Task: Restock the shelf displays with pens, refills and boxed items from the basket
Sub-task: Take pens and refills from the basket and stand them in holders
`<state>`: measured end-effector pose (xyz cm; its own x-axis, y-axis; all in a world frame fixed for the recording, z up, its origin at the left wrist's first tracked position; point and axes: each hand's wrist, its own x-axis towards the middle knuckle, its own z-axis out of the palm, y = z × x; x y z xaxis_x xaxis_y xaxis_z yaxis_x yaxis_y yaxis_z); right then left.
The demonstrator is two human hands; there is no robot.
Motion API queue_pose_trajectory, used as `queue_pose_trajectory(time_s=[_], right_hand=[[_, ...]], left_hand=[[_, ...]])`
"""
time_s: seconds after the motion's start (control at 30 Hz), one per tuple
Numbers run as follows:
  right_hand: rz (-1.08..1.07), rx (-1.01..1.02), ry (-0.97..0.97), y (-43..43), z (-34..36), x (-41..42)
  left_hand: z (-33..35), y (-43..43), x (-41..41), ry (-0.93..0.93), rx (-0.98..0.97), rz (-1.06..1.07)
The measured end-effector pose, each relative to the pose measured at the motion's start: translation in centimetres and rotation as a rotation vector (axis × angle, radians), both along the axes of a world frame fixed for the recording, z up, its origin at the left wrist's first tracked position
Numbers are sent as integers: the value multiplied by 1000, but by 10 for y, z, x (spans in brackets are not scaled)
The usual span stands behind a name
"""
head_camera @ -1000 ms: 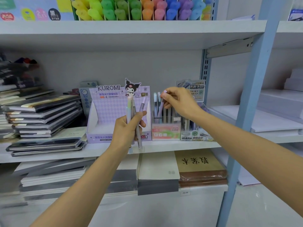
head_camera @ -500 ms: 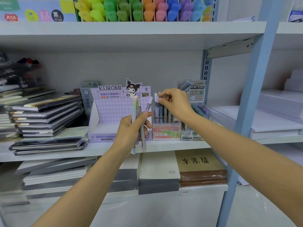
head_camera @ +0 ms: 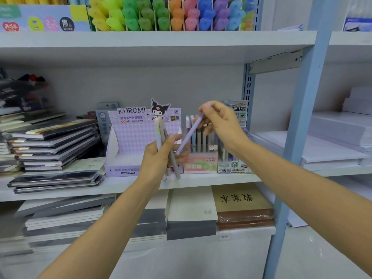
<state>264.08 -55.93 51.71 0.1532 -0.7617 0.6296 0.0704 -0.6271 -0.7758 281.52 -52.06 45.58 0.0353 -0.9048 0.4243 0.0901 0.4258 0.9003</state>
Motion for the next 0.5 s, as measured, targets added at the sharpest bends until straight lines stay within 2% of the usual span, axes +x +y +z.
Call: queue_pose_trajectory(time_s=[0.13, 0.33, 0.5], right_hand=[[-163, -77, -112, -6, 13, -16], [-310, -82, 147, -23, 1, -20], [-298, -63, 224, -30, -12, -15]], left_hand=[[0, 0, 3, 8, -10, 52], [-2, -5, 1, 37, 95, 23], [-2, -7, 2, 67, 135, -13]])
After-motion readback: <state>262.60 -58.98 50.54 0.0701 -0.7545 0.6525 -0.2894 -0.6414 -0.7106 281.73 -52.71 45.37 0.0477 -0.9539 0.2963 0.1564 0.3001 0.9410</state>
